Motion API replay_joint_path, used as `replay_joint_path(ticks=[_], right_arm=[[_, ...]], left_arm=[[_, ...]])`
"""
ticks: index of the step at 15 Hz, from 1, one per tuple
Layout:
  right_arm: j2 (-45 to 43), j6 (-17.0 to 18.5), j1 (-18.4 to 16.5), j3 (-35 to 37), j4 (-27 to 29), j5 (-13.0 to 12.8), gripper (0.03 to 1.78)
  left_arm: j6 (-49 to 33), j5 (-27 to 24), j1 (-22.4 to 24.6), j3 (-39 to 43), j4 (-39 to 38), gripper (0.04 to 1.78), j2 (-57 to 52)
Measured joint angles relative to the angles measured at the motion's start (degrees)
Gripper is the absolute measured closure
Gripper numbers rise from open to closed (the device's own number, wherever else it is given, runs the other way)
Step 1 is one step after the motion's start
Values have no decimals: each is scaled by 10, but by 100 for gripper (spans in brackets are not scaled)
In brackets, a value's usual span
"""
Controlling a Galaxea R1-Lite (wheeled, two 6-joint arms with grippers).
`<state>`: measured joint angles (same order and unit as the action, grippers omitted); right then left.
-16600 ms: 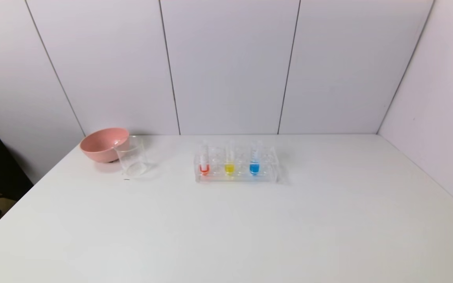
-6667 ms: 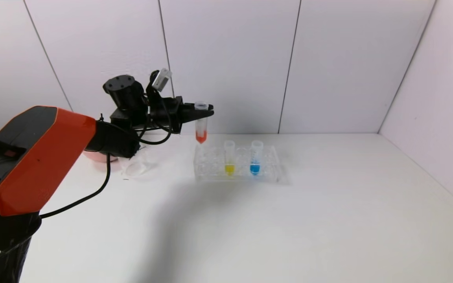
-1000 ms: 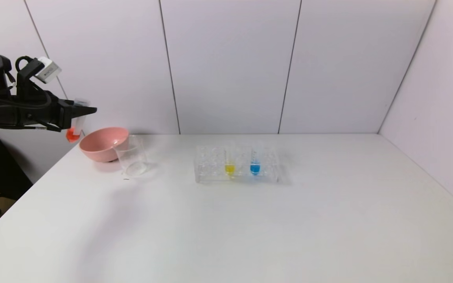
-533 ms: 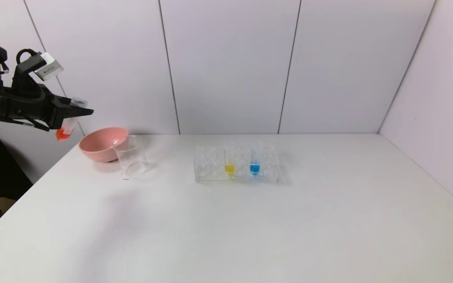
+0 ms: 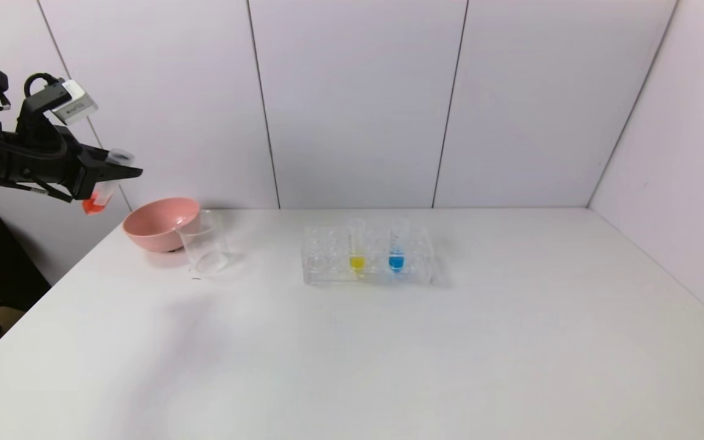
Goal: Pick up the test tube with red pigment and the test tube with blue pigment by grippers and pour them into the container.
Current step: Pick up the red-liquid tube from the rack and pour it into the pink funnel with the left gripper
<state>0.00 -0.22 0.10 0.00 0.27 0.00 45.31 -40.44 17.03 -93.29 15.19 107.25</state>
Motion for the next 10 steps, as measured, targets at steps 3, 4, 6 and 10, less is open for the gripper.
replay_joint_path(ticks=[3,4,6,10], right_arm=[[0,0,0,0,0,0,4],[0,0,0,0,0,0,4],[0,0,0,0,0,0,4],[0,0,0,0,0,0,4]], left_arm=[[36,-5,0,-7,24,136,0],[41,-8,0,-9,31,136,0],[42,-12,0,-9,37,136,0],[42,-20,0,-14,45,136,-9]])
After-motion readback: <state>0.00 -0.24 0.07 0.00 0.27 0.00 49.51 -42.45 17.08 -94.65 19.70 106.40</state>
